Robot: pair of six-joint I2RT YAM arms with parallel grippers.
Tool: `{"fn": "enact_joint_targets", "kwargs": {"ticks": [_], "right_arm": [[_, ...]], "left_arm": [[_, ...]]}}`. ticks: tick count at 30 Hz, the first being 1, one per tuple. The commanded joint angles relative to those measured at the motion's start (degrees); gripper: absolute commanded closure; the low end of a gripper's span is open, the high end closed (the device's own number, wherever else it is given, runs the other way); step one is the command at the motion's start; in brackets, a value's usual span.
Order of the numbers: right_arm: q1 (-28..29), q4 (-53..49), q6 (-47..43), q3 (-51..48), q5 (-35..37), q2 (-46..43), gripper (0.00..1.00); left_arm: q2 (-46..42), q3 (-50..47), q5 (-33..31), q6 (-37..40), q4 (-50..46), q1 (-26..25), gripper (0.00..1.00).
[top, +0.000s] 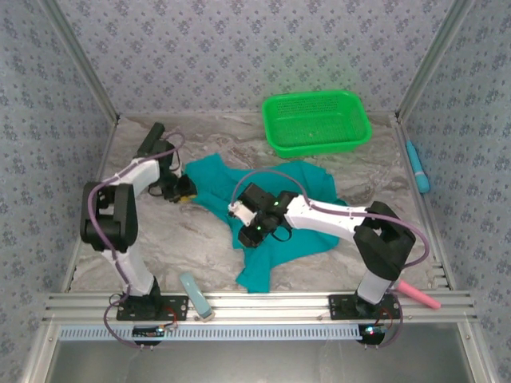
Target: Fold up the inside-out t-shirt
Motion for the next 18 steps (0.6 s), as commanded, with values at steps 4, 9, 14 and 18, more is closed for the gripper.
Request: {"fn": "enact_joint_targets", "kwargs": {"ticks": [4,9,14,18], "right_arm": [[-8.68,1.27,4.52,-2.36,-0.56,-3.40,0.83],[-10.58,2.42,4.31,-3.90,-1.85,-3.89,0.83],[-9.80,2.62,4.01,-3.98,-1.29,-3.92,0.80],[-8.76,2.78,3.28,-4.41,-0.72,-4.78,0.67]], "left_arm": [[-11.40,-10.57,2.84,-5.91,8.17,-7.66,0.72],[-9.17,-11.85,3.75,-10.18,12.65,-11.95,0.76],[-1.95,-7.58,3.09,-11.91,13.75,-14.27,0.79],[0.97,-4.90,1.48,-12.99,14.79,-14.37,0.71]]}}
